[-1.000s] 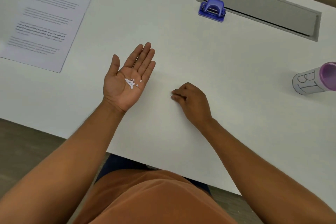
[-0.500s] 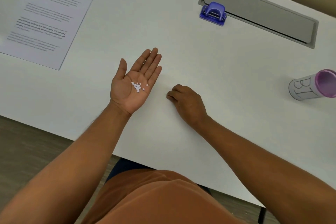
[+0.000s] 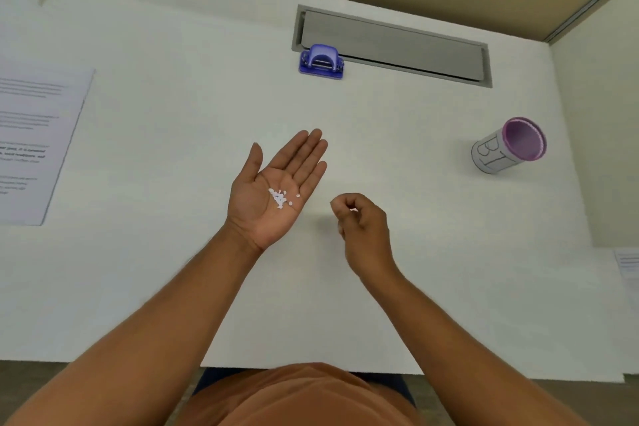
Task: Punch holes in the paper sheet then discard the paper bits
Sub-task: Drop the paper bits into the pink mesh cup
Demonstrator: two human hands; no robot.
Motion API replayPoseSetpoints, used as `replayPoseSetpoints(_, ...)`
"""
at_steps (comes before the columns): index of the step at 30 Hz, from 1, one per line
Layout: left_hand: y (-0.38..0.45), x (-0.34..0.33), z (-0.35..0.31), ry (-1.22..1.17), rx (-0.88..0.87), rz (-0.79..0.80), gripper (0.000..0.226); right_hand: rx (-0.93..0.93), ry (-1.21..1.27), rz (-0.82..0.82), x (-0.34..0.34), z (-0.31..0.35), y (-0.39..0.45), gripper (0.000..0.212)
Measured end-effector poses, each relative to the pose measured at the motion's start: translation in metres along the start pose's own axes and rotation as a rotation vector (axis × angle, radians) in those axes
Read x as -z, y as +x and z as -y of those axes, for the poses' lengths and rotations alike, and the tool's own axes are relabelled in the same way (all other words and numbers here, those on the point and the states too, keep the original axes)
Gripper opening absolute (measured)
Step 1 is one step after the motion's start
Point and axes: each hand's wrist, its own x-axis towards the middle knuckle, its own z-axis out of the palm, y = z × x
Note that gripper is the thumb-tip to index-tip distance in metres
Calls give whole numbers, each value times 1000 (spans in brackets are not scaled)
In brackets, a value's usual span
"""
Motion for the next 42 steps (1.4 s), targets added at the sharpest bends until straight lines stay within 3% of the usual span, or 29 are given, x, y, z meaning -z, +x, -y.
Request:
replayPoseSetpoints(4, 31, -35, 50, -20, 62, 47, 67, -137, 279, -127, 75, 18, -1, 15)
replayPoseSetpoints(9, 83, -93, 128, -64, 135, 121, 68, -100, 423, -288, 176, 23, 22, 11)
replayPoseSetpoints(15, 155, -145, 212, -9, 128, 139, 68, 20, 167, -405, 296, 8, 90, 15)
replayPoseSetpoints(19, 200, -159, 248, 50, 48, 94, 67, 149, -152, -276, 346, -3, 150, 17)
replayPoseSetpoints(24, 242, -174, 271, 161, -28, 75, 68, 244, -430, -73, 369, -12, 197, 16)
replayPoseSetpoints(28, 263, -180, 278, 262, -52, 82, 70, 270, -442, -11, 379, -17, 212, 6)
replayPoseSetpoints(35, 283, -178, 281, 376, -70, 93, 74, 276, -451, 98, 392, -16, 225, 7)
replayPoseSetpoints(38, 287, -180, 283, 400, -74, 109, 76, 343, -420, 65, 392, -12, 222, 18)
replayPoseSetpoints(42, 291, -184, 288, 451, -63, 129, 88, 635, -406, -25, 378, -9, 207, 28)
